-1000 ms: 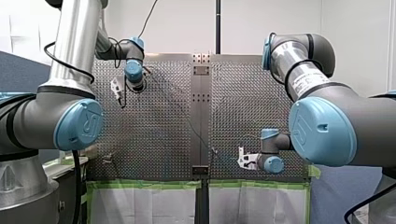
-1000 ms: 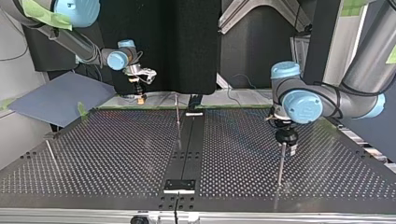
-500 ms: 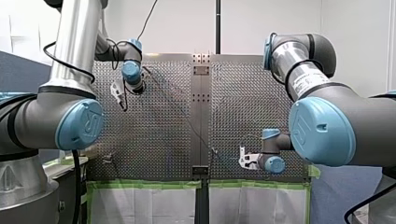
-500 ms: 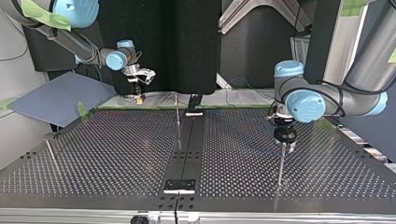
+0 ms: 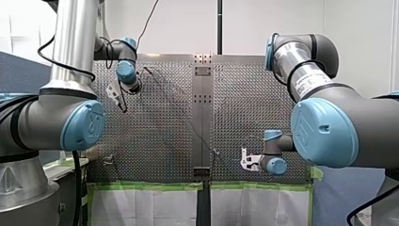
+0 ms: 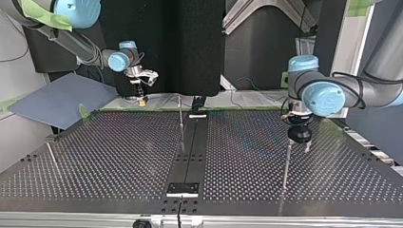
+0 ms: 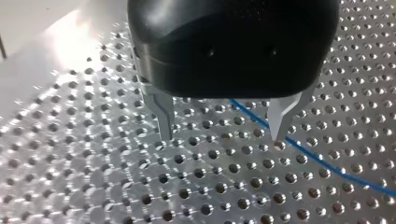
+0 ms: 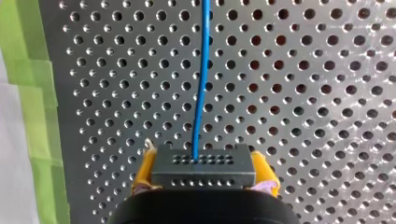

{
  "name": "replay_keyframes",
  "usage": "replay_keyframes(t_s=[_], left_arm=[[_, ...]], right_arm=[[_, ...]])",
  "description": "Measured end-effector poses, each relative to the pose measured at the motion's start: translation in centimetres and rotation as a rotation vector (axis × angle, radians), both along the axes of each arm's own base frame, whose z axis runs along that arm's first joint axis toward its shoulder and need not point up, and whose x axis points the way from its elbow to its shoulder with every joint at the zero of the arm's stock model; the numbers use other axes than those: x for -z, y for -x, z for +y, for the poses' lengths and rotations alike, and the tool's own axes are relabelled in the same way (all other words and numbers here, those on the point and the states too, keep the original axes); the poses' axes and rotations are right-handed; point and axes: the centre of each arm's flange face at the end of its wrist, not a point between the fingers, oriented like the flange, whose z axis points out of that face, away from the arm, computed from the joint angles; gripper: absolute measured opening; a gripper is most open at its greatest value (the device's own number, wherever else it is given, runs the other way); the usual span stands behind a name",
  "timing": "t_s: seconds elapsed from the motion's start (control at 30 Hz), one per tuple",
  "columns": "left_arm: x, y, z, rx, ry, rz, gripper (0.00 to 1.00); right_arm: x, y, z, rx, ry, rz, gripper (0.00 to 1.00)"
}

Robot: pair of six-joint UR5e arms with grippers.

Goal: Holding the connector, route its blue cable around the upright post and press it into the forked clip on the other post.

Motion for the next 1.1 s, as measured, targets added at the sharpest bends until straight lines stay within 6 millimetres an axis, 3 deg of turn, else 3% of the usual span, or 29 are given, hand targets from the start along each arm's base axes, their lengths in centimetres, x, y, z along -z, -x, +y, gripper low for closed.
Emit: replay_keyframes(t_s=[0.57,1.1], left_arm=[[0.3,7.9,0.4,-0.059,-0.157,0.133,1.0],[-0.1,15.6,-2.9,0.139,-0.287,0.245,1.0]], right_arm=[[0.0,-0.3,0.2,-0.005,-0.004,0.004,0.09],[-0.1,-0.5,0.1,-0.008,-0.001,0.005,0.09]])
